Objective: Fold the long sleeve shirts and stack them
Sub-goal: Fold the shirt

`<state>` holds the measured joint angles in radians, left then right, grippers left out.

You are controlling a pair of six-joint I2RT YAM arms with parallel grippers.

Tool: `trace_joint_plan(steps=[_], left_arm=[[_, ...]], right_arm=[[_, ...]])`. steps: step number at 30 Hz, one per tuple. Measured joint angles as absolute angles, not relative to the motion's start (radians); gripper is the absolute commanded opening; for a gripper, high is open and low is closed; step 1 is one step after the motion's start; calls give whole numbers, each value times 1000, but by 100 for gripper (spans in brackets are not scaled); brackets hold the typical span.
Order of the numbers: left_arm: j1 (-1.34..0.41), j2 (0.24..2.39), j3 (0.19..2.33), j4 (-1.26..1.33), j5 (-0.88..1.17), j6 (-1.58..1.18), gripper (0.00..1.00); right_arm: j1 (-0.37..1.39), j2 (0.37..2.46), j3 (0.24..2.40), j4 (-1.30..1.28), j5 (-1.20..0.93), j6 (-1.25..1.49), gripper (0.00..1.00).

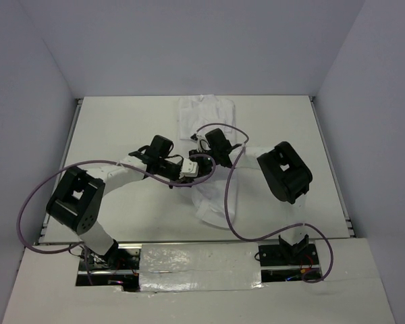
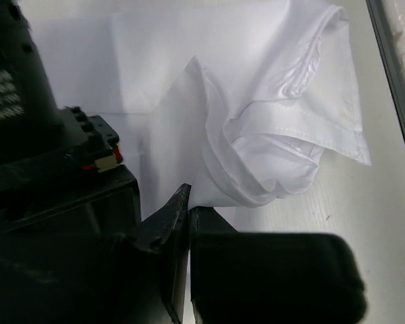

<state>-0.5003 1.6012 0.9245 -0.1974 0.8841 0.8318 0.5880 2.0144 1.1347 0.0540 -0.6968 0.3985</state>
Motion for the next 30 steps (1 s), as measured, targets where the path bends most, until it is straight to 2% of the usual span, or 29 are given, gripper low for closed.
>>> trace_joint_plan(steps=[3,7,10,13,15,17,21,22,30], left_arm=[[-492,1629,949,-199,891,804,12],[-486,1634,954,-219,900,808,12],[-485,1634,954,-228,904,806,12],[-481,1634,953,-218,909,793,11],[-479,1634,950,-204,915,777,11],[-474,1634,944,-191,918,763,11],[-468,1634,933,-170,921,740,11],[-466,1634,930,-162,921,730,11],[-458,1634,927,-137,921,701,11]], right_arm=[[578,1968,1186,-29,-665,356,51],[517,1821,1214,-121,-596,325,56],[434,1619,1148,-140,-503,303,58],[398,1334,987,-149,-377,227,60],[449,1167,887,-165,-339,153,66],[545,1028,800,-185,-314,30,80],[734,860,666,-289,-293,-223,87],[761,844,646,-321,-284,-264,99],[1064,897,576,-460,-88,-374,100]])
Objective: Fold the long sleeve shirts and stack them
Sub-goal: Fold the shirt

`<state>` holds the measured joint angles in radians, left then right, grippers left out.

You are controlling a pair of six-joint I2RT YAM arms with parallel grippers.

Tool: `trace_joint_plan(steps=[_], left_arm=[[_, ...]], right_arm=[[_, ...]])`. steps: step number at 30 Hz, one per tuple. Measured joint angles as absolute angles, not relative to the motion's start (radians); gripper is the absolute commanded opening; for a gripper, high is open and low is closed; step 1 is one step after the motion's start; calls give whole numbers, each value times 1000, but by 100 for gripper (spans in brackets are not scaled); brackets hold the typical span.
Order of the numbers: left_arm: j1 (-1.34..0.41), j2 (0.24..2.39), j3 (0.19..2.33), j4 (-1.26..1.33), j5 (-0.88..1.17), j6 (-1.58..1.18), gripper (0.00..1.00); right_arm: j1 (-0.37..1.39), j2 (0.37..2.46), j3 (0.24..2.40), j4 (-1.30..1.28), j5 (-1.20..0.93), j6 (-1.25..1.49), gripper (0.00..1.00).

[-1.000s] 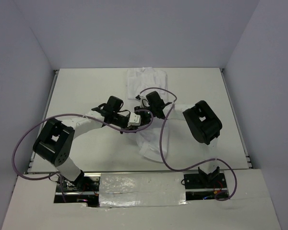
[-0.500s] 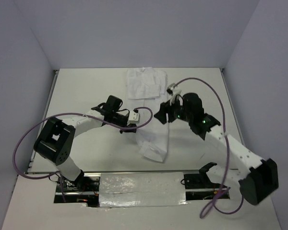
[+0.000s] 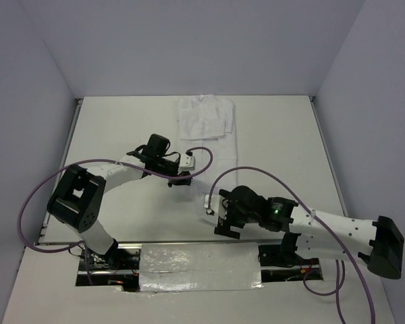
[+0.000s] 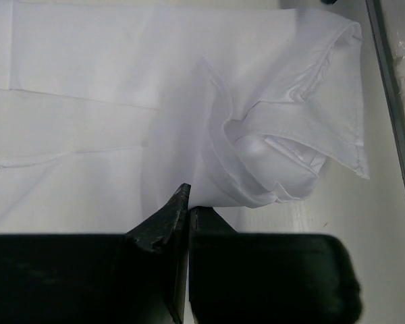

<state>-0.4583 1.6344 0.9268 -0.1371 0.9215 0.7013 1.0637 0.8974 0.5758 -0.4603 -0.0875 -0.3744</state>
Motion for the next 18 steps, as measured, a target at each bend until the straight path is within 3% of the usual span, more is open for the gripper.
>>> trace_joint_plan(steps=[13,18], left_arm=[[-455,1634,916,-117,923,698,10],[-455,1634,916,-113,923,698,10]], right_arm=[[1142,1129,496,-353,227,-326,99],[1144,1198,504,-268,286,-295,88]])
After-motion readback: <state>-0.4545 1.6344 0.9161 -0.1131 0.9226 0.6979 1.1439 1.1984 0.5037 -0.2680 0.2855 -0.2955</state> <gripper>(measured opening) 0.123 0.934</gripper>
